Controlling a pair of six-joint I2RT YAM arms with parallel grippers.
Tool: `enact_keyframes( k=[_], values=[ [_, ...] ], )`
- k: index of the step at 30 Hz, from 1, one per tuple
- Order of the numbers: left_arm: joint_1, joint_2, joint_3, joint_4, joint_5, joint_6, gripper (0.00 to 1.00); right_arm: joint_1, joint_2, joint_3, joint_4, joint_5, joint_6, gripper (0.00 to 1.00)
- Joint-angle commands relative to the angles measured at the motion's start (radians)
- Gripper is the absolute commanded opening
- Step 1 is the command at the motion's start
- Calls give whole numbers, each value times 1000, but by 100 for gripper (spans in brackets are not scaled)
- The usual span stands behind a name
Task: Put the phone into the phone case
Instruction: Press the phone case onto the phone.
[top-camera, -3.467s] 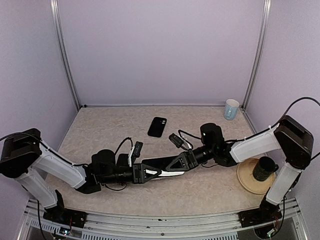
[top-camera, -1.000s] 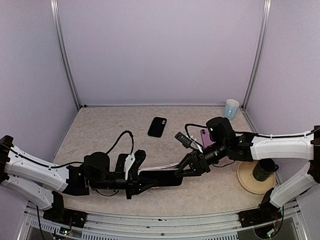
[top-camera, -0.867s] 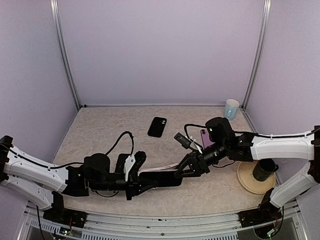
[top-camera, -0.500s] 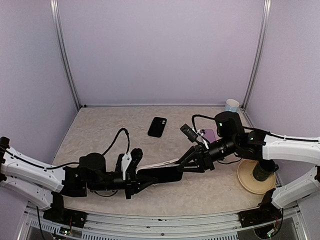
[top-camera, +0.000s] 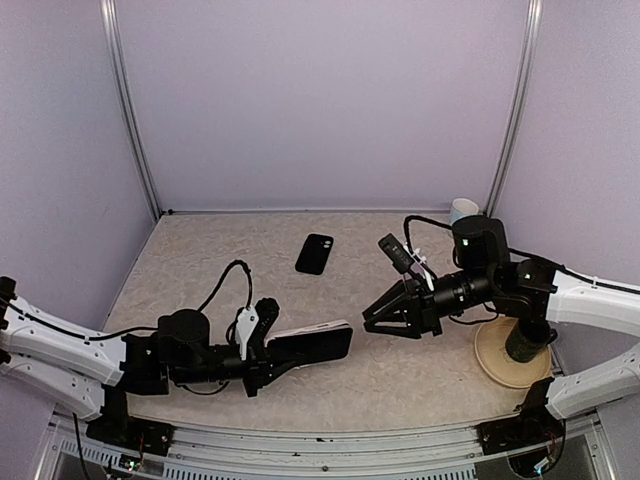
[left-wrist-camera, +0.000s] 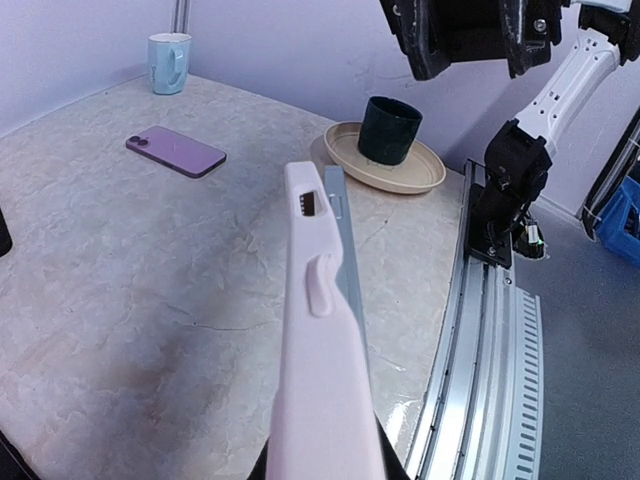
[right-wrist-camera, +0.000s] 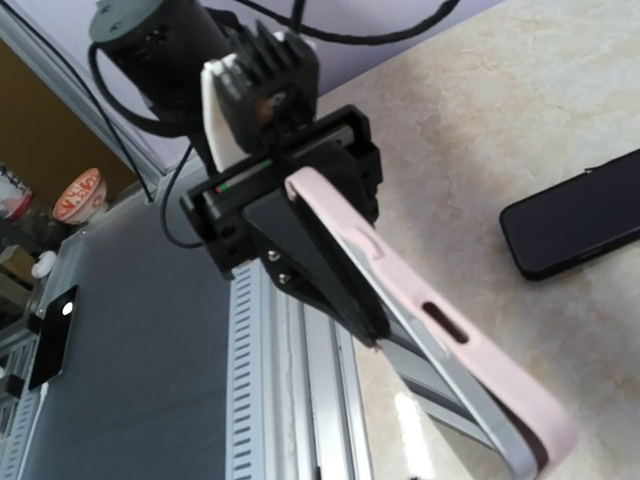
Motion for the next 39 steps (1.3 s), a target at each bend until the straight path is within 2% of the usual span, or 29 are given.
enact_keyframes(
  k=[1, 10, 17, 23, 28, 34, 39],
  values=[
    [1, -45, 9, 71, -3, -12, 0, -9, 16, -21, 30, 0, 21, 36],
    [1, -80, -12, 111, 56, -23, 0, -9, 109, -52, 134, -117, 69, 36],
    [1, -82, -30, 159, 115, -40, 0, -9, 122, -53, 159, -108, 66, 36],
    [4, -39, -43, 254, 178, -99, 0, -19, 89, -64, 151, -34, 53, 37],
    [18, -9, -67, 349, 238, -143, 0, -46, 40, -133, 248, -30, 78, 56],
    [56, -2, -99, 447, 309, -196, 0, -62, 48, -163, 305, -69, 102, 58],
    [76, 6, -100, 470, 346, -225, 0, -61, 81, -186, 423, -235, 163, 66]
  ],
)
